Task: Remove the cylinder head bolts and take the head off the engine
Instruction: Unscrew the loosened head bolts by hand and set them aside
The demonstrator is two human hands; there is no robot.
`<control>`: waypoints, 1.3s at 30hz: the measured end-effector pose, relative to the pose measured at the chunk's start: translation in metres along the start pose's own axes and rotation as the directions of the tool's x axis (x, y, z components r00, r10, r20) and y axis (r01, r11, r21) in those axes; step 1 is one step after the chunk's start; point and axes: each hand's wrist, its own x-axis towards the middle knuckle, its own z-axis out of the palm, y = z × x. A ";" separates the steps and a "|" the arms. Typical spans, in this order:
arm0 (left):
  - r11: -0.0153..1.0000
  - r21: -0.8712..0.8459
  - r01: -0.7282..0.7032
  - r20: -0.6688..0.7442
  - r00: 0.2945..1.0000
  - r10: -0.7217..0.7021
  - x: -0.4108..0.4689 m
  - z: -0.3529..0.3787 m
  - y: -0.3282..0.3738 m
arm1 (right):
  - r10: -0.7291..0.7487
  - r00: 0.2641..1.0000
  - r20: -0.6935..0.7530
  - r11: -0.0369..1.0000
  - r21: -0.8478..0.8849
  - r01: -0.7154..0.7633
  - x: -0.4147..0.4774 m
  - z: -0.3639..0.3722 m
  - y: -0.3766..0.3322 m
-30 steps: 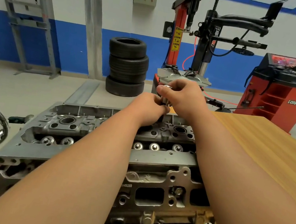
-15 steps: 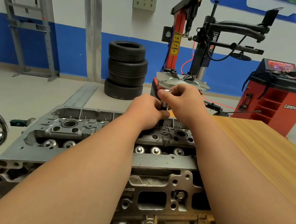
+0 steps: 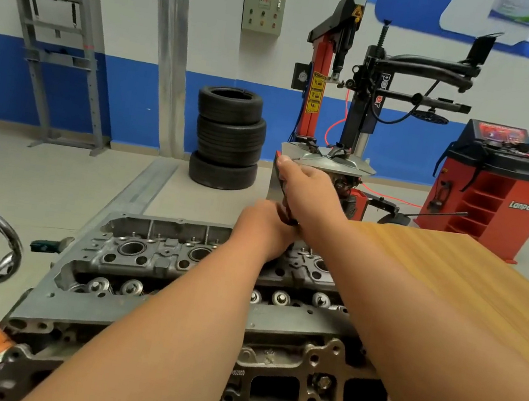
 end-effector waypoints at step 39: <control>0.962 -0.272 -0.016 0.059 0.998 0.033 0.000 0.001 -0.007 | -0.343 0.920 0.188 0.635 -0.675 0.375 -0.004 -0.037 0.001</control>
